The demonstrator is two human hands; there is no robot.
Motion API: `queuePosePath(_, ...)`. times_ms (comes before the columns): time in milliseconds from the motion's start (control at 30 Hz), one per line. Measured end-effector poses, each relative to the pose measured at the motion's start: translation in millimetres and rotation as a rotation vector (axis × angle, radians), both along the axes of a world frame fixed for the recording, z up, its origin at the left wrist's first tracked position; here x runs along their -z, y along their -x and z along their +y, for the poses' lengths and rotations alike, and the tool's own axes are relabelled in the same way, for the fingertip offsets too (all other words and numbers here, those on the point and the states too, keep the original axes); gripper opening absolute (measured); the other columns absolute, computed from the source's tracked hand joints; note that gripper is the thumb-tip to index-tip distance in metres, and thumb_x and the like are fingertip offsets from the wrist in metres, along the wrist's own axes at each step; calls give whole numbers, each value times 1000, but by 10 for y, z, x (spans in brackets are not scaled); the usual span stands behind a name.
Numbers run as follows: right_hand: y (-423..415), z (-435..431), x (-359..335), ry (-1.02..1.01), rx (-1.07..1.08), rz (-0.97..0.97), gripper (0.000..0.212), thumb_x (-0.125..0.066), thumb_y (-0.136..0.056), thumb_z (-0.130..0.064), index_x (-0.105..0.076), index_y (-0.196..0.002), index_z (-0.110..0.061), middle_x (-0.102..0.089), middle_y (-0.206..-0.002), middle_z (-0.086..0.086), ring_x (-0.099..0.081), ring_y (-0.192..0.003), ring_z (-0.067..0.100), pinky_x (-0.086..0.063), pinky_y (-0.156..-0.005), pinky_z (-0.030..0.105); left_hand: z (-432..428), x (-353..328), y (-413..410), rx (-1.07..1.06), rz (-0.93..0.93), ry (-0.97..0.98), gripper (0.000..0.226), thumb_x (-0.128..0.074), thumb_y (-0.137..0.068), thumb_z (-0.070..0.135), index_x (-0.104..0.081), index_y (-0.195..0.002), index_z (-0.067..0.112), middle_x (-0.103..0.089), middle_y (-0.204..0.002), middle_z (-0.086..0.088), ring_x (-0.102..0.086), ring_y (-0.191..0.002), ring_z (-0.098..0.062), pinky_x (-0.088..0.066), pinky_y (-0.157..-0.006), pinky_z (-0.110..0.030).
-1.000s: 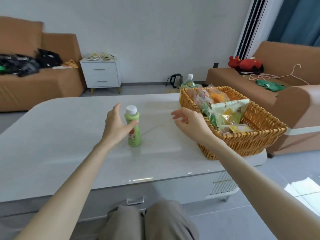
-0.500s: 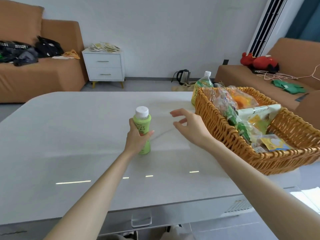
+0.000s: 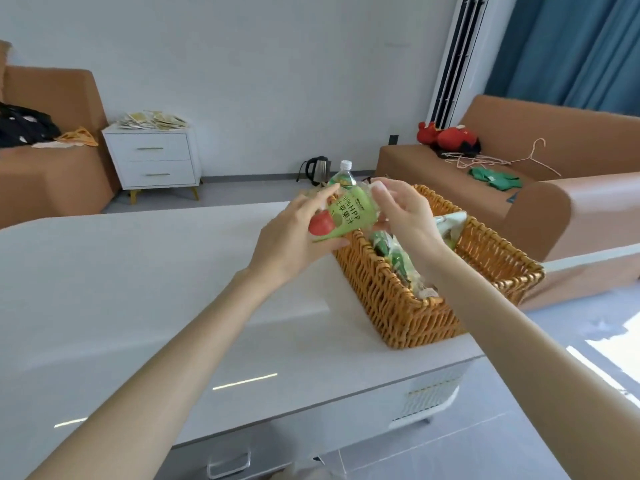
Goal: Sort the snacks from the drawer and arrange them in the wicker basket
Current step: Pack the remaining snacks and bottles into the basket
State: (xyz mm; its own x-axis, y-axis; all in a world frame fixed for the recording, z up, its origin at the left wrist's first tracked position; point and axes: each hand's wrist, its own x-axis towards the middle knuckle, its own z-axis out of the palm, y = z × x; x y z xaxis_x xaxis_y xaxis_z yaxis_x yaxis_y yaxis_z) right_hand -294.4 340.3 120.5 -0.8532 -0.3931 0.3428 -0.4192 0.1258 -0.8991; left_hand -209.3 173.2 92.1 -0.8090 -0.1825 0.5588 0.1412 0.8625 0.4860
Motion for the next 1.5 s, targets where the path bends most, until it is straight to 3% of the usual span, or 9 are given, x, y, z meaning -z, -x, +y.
queuePosePath(200, 481, 878, -23, 146, 282, -244, 36, -42, -101, -28, -64, -101, 1, -64, -86, 20, -53, -73, 16, -45, -64, 26, 551, -174, 419, 141, -10, -62, 62, -76, -74, 49, -53, -128, 30, -59, -113, 7, -57, -102, -8, -47, -79, -27)
queuePosePath(467, 1194, 1367, 274, 135, 497, -450, 33, -40, -101, -23, -57, -76, -10, -48, -74, 4, -40, -61, 12, -32, -50, 23, 1082, 42, 1176, 246, -209, -18, 45, -73, -82, 30, -58, -124, 25, -60, -128, 3, -55, -114, -15, -44, -93, -28)
queuePosePath(633, 1429, 1281, 475, -161, 470, -302, 30, -37, -98, -16, -59, -79, -9, -51, -73, 4, -48, -68, 20, -39, -58, 32, 1090, 233, 1376, 184, -333, -3, 33, -70, -86, 23, -65, -118, 21, -68, -114, 5, -65, -96, -12, -54, -89, -34)
queuePosePath(733, 1443, 1267, 579, -400, 459, -203, 35, -38, -95, -4, -59, -123, -4, -60, -113, 13, -61, -92, 30, -51, -77, 41, 1098, 242, 1410, 144, -415, 82, 25, -58, -92, 20, -69, -114, 22, -71, -110, 4, -68, -83, -13, -57, -80, -35)
queuePosePath(800, 1414, 1259, 640, -586, 344, -171, 47, -39, -92, 2, -53, -134, -10, -55, -131, 14, -61, -81, 27, -51, -65, 33, 1115, 258, 1417, 131, -441, 155, 27, -48, -96, 21, -70, -112, 23, -71, -92, 4, -58, -56, -9, -54, -63, -30)
queuePosePath(900, 1374, 1214, 728, -739, 178, -114, 46, -39, -90, 1, -63, -125, -18, -61, -121, 7, -44, -53, 17, -35, -47, 25, 1137, 282, 1368, 121, -461, 174, 33, -40, -98, 21, -67, -117, 23, -64, -77, 5, -47, -46, -6, -43, -54, -24)
queuePosePath(1100, 1143, 1292, 597, -715, 224, 58, 36, -46, -93, -11, -62, -124, -19, -64, -121, 6, -56, -58, 18, -51, -58, 39, 1082, 188, 1124, 178, -373, 40, 35, -46, -99, 27, -53, -133, 27, -54, -137, 4, -64, -96, -26, -51, -81, -32)
queuePosePath(1300, 641, 1293, 293, -600, 175, 179, 33, -48, -97, -17, -59, -128, -23, -59, -132, -3, -68, -91, 27, -57, -72, 36, 935, -21, 598, 109, -318, -2, 39, -49, -98, 27, -50, -137, 28, -48, -144, 3, -44, -131, -17, -36, -105, -32)
queuePosePath(1500, 107, 1183, 105, -522, 94, 261, 31, -51, -97, -16, -59, -126, -23, -58, -132, -6, -59, -85, 7, -54, -68, 25, 759, -181, 22, 25, -228, -63, 39, -51, -97, 24, -51, -136, 26, -54, -138, 5, -48, -127, -15, -34, -104, -27)
